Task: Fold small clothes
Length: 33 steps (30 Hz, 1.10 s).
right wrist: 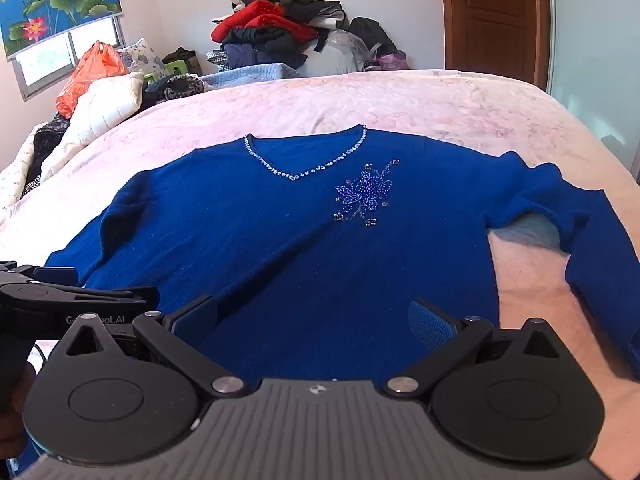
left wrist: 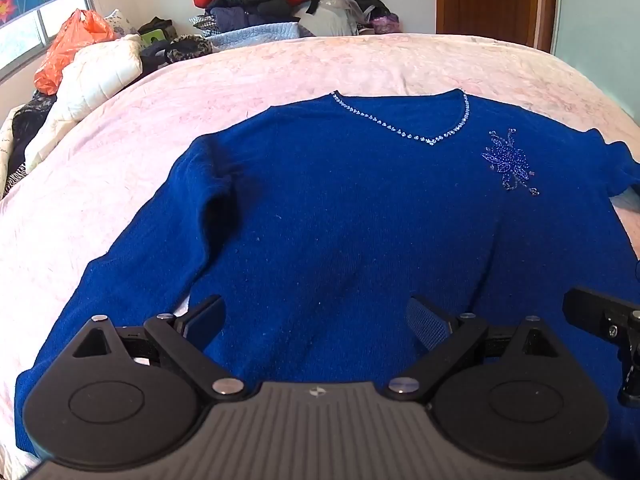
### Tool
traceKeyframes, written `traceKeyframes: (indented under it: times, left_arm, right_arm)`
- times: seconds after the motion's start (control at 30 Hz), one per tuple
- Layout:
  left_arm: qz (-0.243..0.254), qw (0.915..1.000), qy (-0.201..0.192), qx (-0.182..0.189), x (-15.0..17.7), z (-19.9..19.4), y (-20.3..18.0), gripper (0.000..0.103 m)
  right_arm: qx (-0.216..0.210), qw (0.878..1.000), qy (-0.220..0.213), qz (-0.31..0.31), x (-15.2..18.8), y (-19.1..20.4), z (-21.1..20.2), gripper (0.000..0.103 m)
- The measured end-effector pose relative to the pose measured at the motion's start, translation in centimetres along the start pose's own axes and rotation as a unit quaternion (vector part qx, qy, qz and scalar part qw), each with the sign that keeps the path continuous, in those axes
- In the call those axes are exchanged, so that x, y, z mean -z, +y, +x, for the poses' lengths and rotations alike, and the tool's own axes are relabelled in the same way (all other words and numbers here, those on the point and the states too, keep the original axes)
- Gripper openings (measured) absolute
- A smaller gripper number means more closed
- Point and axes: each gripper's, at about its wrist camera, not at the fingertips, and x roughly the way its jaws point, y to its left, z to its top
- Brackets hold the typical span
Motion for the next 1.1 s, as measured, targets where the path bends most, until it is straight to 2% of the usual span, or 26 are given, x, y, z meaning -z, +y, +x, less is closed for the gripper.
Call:
traceKeyframes:
  times: [0.47, 0.77, 0.87, 1.1]
  left_arm:
    - [0.012, 0.9999, 0.0, -0.005, 0.3, 0.3, -0.5, 0.098]
    - [0.016, 0.9996, -0.022, -0.001, 0.4, -0.3, -0.7, 0.098]
    - [0.013, 0.9996, -0.025, 0.002, 0.4, -0.3, -0.7, 0.098]
    - [-0.011, 0.9996, -0.019, 0.015, 0.3, -0.2, -0.1, 0.098]
  right_arm:
    - [-0.003, 1.0, 0.002, 0.004, 0.2, 0.0, 0.3, 0.103]
    - [0.001, 1.0, -0.011, -0.013, 0.6, 0.4, -0.2, 0.103]
    - [0.005, 1.0, -0.018, -0.023, 0.7, 0.6, -0.4, 0.103]
    - [-0.001, 1.0, -0.01, -0.001, 0.8, -0.4, -0.3, 0.103]
